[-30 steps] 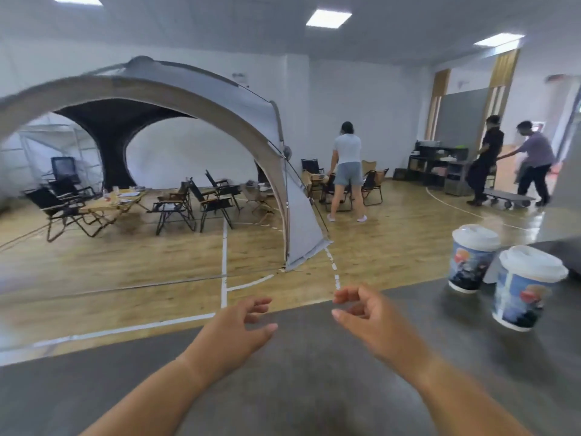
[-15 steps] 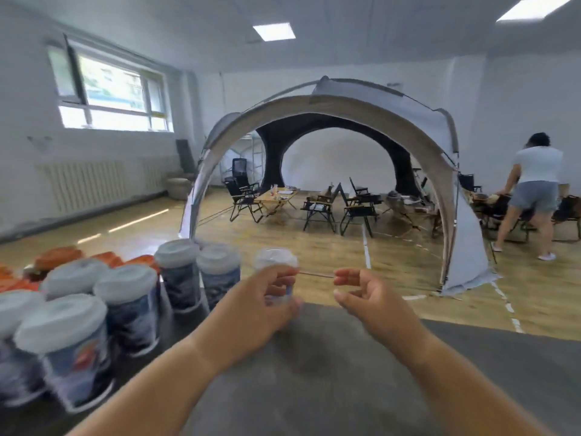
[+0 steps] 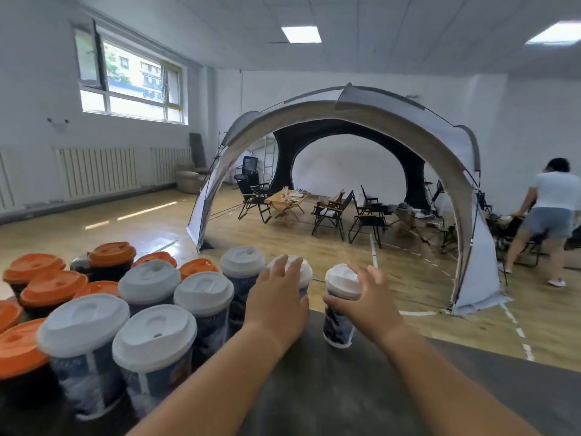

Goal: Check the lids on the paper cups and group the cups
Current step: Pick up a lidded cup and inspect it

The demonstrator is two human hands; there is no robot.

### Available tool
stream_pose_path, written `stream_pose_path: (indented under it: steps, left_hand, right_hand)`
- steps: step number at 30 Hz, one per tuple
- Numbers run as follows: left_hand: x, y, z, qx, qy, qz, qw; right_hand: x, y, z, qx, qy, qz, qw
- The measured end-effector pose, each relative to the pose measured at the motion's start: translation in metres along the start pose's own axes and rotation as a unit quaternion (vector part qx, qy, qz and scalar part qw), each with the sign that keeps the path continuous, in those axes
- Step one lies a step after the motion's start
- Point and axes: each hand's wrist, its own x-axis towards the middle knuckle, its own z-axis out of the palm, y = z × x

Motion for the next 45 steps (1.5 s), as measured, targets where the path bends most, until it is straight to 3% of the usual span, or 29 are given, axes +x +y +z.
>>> stream_pose_path:
  steps: [3,9,11,18,27,33,41,45]
  left_hand:
    - [0.018,0.0,0.022,0.097,-0.026,-0.028,0.995]
    - [0.03,0.0,0.025,0.173,0.008,0.002,0.985]
    - [0.028,0.013,0.022,0.17,0.016,0.022,0.985]
    - [-0.011,0.126,0.029,0.003,0.026,0.112,0.993]
    - [-0.071,0.234,0.066,-0.028,0.036,0.182,0.982]
    - [-0.086,0.258,0.093,0.01,0.01,0.152,0.988]
    - [-0.102,0.27,0.101,0.103,0.058,0.139,0.983]
    - [-0.103,0.273,0.097,0.113,0.043,0.135,0.983]
  right_hand:
    - [0.006,0.008,0.007,0.008,0.0,0.011,1.0]
    - [0.006,0.021,-0.009,0.013,0.031,-0.011,0.999]
    - [-0.001,0.03,-0.029,0.017,0.032,-0.007,0.999]
    - [-0.046,0.085,-0.154,0.0,0.079,0.0,0.997]
    - [-0.126,0.173,-0.276,-0.031,0.08,0.025,0.996]
    - [-0.148,0.207,-0.292,-0.039,0.079,0.022,0.996]
    - [-0.166,0.218,-0.298,-0.078,0.065,0.004,0.995]
    - [-0.166,0.218,-0.3,-0.099,0.053,-0.003,0.994]
